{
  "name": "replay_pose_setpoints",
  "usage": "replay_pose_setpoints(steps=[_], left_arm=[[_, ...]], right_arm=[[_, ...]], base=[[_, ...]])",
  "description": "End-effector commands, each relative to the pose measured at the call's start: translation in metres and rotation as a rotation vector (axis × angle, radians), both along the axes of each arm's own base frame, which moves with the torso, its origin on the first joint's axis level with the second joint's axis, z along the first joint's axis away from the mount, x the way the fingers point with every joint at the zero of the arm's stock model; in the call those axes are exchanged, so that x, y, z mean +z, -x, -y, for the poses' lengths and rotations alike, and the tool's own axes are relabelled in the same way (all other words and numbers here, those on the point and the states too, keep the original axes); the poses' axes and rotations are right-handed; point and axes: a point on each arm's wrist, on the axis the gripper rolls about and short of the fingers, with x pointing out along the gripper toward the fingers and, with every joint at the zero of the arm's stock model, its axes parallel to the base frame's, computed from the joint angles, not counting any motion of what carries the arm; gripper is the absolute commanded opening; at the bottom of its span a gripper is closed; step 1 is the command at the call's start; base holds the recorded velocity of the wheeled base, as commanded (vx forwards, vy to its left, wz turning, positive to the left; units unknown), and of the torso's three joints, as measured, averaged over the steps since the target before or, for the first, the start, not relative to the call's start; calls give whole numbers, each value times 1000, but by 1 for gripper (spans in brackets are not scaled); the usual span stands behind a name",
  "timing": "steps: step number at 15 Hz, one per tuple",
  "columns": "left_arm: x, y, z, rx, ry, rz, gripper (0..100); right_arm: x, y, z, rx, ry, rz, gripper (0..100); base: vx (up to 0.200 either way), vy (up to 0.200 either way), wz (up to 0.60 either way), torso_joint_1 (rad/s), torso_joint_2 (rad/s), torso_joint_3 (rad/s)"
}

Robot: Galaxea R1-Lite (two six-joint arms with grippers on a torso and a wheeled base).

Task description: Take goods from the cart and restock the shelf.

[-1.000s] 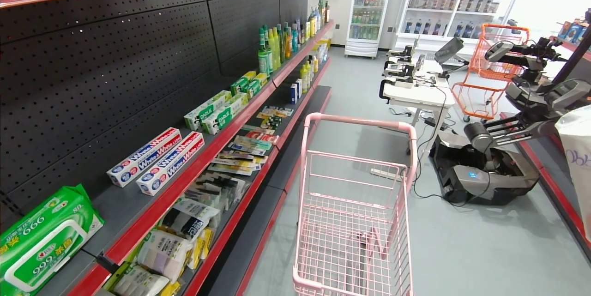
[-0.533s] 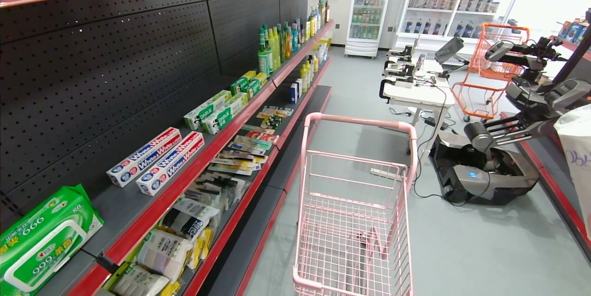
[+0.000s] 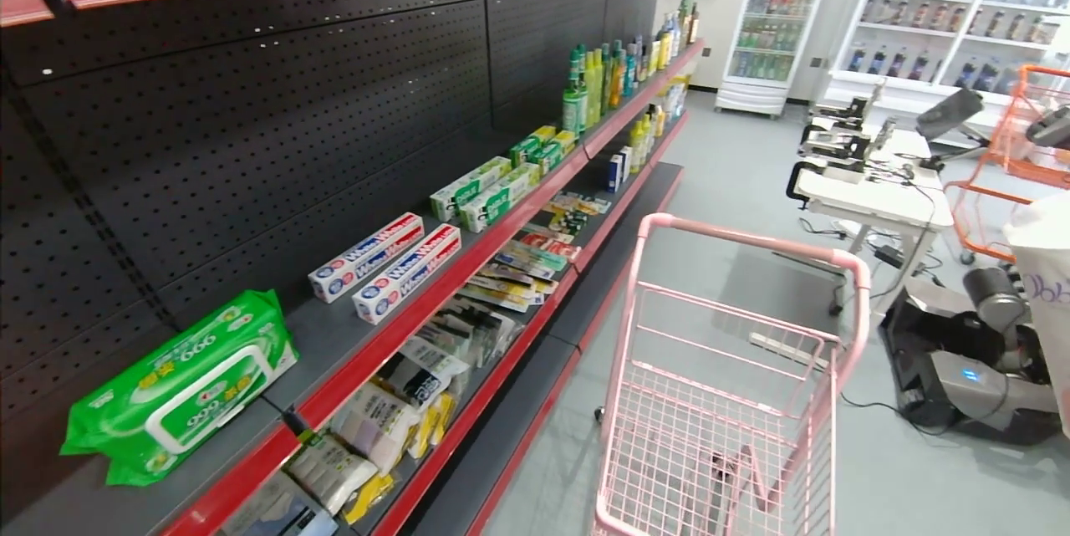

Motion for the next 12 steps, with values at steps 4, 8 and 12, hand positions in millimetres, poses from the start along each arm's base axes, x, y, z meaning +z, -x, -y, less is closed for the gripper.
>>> replay_pose_setpoints(steps=[4, 8, 12], left_arm=[[0, 0, 0, 1, 0, -1, 100], [0, 0, 0, 1, 0, -1, 100], [0, 0, 0, 1, 0, -1, 100]], right_arm=[[0, -1, 0, 1, 0, -5, 0], [-1, -1, 0, 1, 0, -6, 0], [-1, -1, 0, 1, 1, -8, 0]], base=[[0, 0, 600, 1, 5, 5], [0, 0, 600, 4, 2, 1], [0, 0, 600, 2, 1, 2]])
